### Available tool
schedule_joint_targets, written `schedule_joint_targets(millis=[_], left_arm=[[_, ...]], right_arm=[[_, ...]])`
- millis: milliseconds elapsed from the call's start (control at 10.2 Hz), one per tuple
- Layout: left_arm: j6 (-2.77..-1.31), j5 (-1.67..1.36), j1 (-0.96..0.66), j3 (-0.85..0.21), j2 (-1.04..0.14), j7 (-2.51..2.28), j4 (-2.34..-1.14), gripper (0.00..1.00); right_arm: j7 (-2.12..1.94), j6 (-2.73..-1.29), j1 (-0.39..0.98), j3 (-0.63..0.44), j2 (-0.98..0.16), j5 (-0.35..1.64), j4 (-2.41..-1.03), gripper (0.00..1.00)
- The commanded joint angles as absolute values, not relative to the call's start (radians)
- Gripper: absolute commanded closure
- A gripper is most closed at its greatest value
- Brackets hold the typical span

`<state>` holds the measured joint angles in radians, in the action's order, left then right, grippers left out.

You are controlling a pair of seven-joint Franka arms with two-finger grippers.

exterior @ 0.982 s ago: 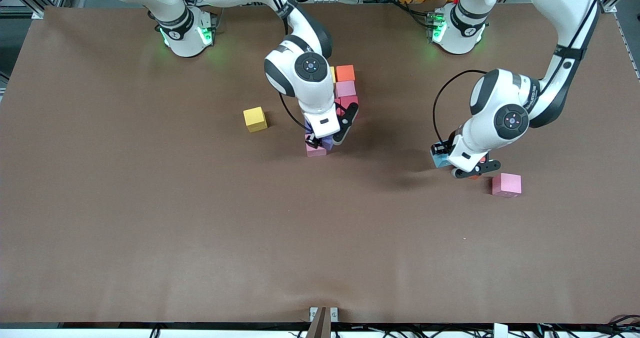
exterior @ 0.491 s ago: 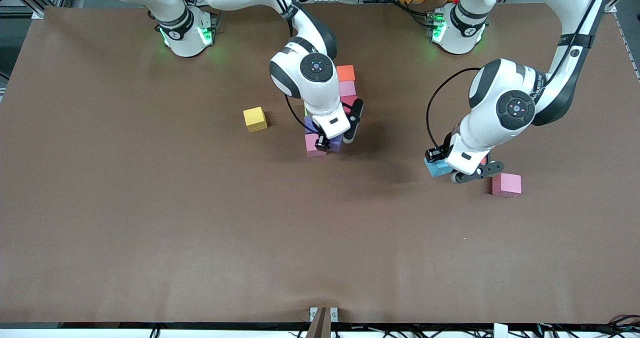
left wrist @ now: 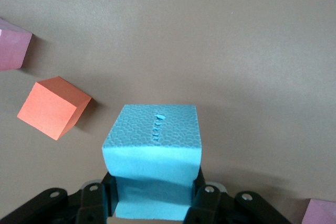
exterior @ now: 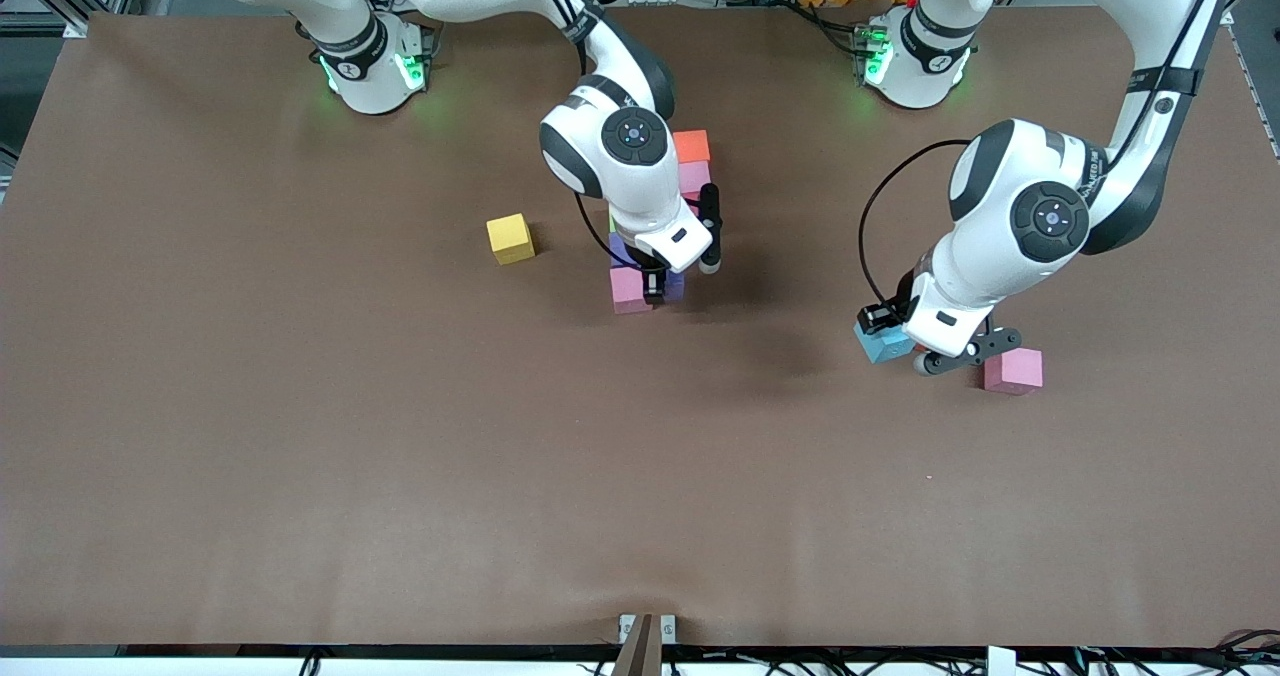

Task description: Form number 2 with 11 blocks

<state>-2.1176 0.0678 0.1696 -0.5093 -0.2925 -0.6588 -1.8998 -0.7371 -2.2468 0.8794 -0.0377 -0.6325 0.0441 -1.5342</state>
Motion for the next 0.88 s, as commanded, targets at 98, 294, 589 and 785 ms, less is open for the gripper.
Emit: schedule_joint_targets(millis=[98, 294, 589, 785], left_arm=[[-2.097, 0.072, 0.172, -0.517, -0.31, -0.673, -1.873, 0.87], [-2.095, 0.072, 0.173, -0.515, -0.311, -0.673, -1.873, 0.87], [-2.095, 0.072, 0.172, -0.515, -0.318, -0.673, -1.871, 0.87], [-2.095, 0.072, 0.17, -0.515, -0.318, -0.675, -1.871, 0.87]], right_arm=[[-0.753, -2.235, 0.887, -0.04, -0.69, 0.04, -1.476, 0.45], [-0.753, -2.229, 0.89, -0.04, -0.718, 0.041, -1.439, 0.45], [-0.753, -2.23, 0.897, -0.04, -0.738, 0.043, -1.427, 0.45], [-0.75, -2.233, 0.911, -0.041, -0.744, 0.044, -1.428, 0.45]])
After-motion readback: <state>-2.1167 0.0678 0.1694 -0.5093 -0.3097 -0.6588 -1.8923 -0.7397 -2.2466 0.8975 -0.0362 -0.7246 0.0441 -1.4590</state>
